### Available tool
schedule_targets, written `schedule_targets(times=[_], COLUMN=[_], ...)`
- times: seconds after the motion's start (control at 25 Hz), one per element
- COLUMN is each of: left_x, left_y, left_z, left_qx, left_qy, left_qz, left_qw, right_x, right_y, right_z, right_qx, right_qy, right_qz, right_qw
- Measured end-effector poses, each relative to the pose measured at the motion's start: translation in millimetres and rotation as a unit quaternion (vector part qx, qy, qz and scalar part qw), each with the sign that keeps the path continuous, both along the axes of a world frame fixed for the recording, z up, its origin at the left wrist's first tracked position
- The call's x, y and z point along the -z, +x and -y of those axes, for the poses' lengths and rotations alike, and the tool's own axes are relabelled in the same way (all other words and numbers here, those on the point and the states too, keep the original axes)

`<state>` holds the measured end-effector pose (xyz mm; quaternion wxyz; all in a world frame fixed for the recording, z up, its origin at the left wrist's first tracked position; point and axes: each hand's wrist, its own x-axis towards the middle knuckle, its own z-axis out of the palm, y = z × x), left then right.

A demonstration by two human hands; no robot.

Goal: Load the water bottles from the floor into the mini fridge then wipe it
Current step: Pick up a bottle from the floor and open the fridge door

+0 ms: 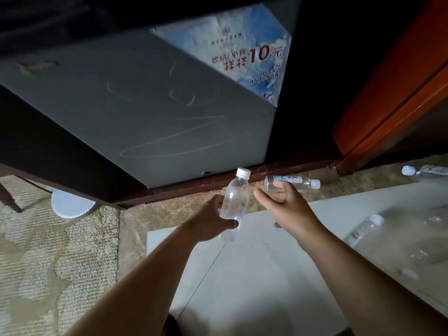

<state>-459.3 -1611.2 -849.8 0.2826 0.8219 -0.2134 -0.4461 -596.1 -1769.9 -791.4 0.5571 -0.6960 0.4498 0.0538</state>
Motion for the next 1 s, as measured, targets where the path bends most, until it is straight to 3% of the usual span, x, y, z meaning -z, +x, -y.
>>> schedule_targets(times=[0.28, 0.4, 0.52, 0.6, 0.68, 0.84, 1.0], left_x=[-76, -84, -94, -108, -123, -148, -153], left_y=[-3, 16, 56, 78, 95, 117, 138], left_z=[-23, -51, -81, -98, -105, -92, -91], left_qx=[-0.020, -0.109, -0.311, -0.391, -0.450, -0.431, -0.403], left_qy=[-0.069, -0.095, -0.066, -0.030, -0.062, -0.208, -0.251], left_qz=[0.058, 0.036, 0.125, 0.200, 0.252, 0.208, 0.222], left_qw=[0.996, 0.989, 0.940, 0.898, 0.855, 0.853, 0.851], right_x=[-20, -21, -20, -23, -26, -27, -25], right_y=[36, 46, 49, 46, 40, 29, 21], right_z=[-52, -79, -86, -84, -79, -63, -58], right_qx=[-0.040, -0.040, -0.051, -0.064, -0.076, -0.075, -0.072], right_qy=[0.024, -0.006, 0.003, 0.015, 0.014, -0.022, -0.027], right_qz=[0.122, 0.155, 0.183, 0.195, 0.197, 0.190, 0.186], right_qw=[0.991, 0.987, 0.982, 0.979, 0.977, 0.979, 0.980])
